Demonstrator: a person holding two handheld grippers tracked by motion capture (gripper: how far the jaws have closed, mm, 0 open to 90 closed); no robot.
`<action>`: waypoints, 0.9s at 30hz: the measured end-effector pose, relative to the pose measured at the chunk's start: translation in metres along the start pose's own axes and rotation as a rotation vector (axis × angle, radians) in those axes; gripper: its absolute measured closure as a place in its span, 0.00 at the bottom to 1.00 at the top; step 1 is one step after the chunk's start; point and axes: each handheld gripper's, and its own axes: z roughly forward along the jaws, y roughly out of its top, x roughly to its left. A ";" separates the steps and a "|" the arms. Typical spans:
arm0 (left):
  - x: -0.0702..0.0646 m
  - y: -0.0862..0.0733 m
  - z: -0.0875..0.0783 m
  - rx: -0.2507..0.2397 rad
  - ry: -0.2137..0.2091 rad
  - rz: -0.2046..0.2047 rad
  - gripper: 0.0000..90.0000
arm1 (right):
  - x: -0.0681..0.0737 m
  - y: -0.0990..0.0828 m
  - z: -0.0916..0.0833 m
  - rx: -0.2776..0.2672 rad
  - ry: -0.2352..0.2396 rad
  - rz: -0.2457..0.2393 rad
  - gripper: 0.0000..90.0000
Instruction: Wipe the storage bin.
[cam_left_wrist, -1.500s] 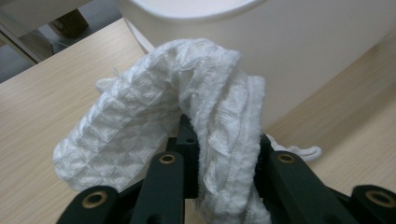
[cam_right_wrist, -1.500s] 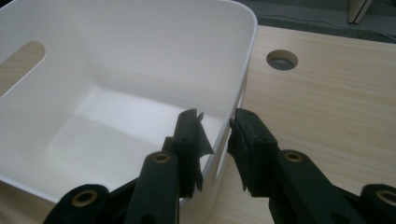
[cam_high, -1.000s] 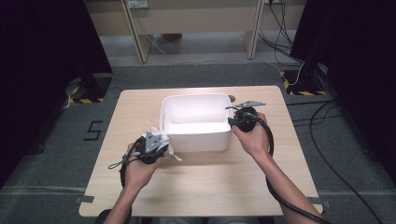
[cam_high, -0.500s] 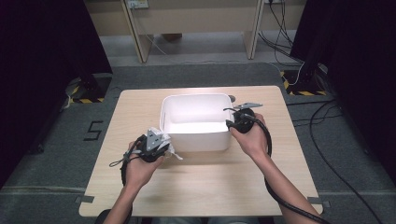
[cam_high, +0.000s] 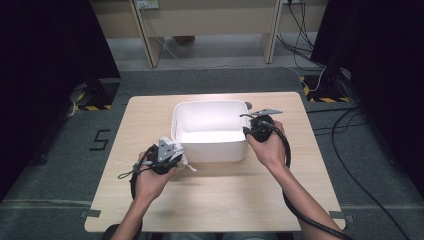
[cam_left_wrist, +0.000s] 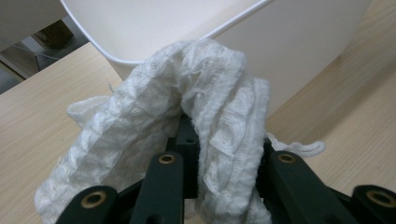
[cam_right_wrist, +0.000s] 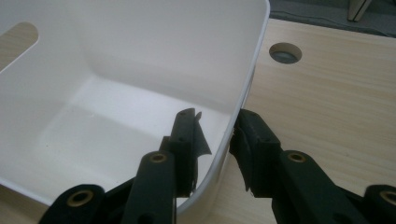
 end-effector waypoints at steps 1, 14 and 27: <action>0.000 0.000 0.000 0.001 0.000 -0.001 0.82 | 0.001 0.000 0.000 0.001 -0.003 0.004 0.79; 0.000 0.001 0.011 0.029 0.000 -0.001 0.82 | 0.001 0.000 0.001 0.008 -0.013 -0.032 0.80; 0.000 -0.006 0.021 0.046 -0.006 -0.017 0.82 | 0.001 -0.003 0.005 0.021 -0.006 -0.036 0.80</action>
